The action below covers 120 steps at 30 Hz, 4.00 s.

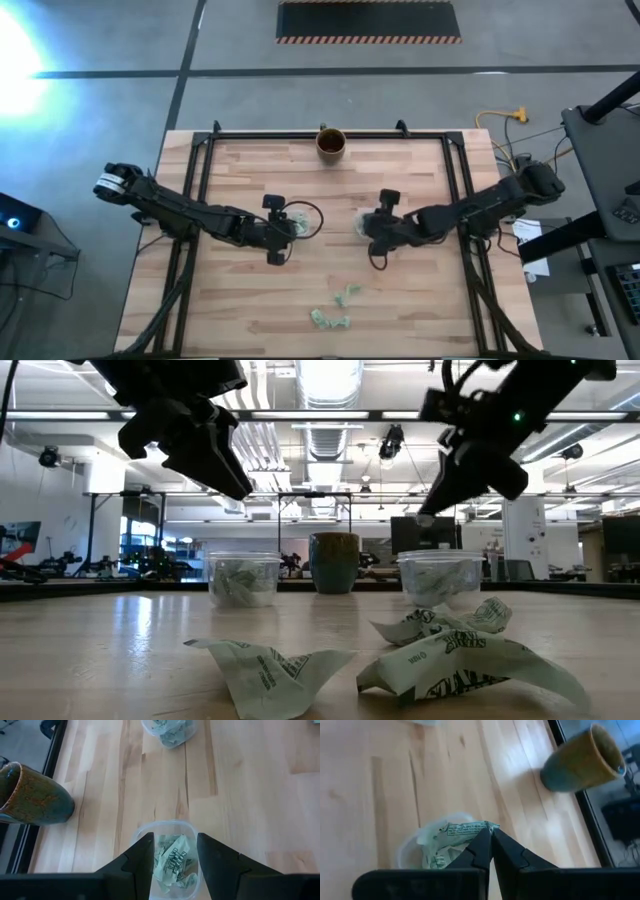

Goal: Pick and place Stevia / Truvia into bins
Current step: Put the white stevia packet into the right transparent container

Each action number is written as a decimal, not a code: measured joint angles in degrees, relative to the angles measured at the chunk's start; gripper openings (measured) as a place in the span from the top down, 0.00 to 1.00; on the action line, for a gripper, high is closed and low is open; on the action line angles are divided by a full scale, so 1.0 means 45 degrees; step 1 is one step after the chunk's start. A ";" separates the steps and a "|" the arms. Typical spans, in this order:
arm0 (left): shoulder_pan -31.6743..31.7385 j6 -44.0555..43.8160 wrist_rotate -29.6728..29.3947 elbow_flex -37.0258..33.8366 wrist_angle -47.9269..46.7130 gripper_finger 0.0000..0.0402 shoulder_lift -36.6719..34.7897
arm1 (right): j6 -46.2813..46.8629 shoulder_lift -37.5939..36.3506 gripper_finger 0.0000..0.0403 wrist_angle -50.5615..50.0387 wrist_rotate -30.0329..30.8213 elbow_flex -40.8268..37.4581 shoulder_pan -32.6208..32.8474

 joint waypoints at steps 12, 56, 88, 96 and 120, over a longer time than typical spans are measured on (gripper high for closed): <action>-0.0002 0.0015 0.0007 -0.0022 0.0189 0.67 0.0000 | 0.0607 0.0330 0.93 -0.0170 -0.0096 -0.0611 -0.0203; -0.0002 0.0010 0.0043 -0.0026 0.0933 0.67 0.0005 | 0.0937 0.2970 0.68 0.6003 -0.5911 -0.1005 0.3254; -0.0002 0.0015 0.0060 -0.0073 0.1099 0.67 0.0010 | -0.0042 0.3057 0.97 0.6429 -0.5453 -0.0971 0.3254; -0.0003 0.0015 0.0060 -0.0073 0.1126 0.67 0.0019 | 0.0462 0.0486 0.97 0.1969 -0.1421 -0.0971 0.3234; -0.0001 0.0019 0.0060 -0.0083 0.1212 0.67 0.0019 | 0.1603 -0.0978 0.97 0.0594 0.1059 -0.2030 0.0892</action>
